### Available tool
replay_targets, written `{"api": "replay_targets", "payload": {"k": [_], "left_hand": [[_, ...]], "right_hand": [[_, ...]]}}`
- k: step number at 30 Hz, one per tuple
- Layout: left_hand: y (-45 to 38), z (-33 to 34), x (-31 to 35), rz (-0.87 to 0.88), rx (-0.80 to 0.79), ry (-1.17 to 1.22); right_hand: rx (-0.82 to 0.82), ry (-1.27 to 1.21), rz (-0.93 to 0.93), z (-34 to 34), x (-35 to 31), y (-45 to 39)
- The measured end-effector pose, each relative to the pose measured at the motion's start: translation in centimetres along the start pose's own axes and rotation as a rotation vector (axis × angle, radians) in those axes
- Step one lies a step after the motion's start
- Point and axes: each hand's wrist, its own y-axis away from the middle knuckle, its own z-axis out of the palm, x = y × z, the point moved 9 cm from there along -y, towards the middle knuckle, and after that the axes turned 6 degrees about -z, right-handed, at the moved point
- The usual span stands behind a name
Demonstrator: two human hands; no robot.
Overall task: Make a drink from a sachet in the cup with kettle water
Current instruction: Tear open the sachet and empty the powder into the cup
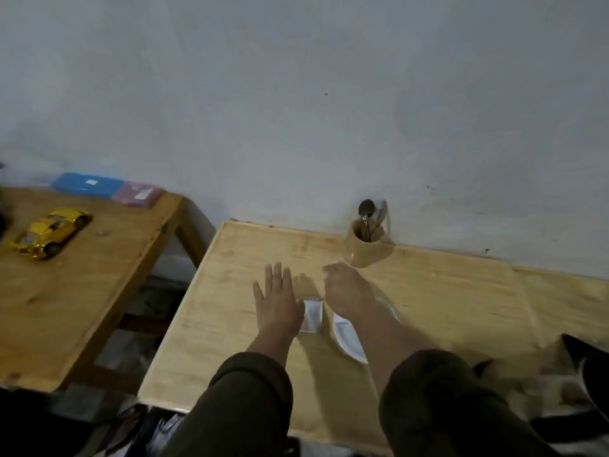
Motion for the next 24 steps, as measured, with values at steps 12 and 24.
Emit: {"api": "replay_targets", "payload": {"k": [12, 24], "left_hand": [[-2.0, 6.5, -2.4, -0.068, -0.056, 0.126], [-3.8, 6.1, -2.1, -0.031, -0.065, 0.359]], "right_hand": [[-0.273, 0.091, 0.037, 8.7, 0.4, -4.3], [-0.093, 0.031, 0.112, 6.4, 0.4, -5.4]]}}
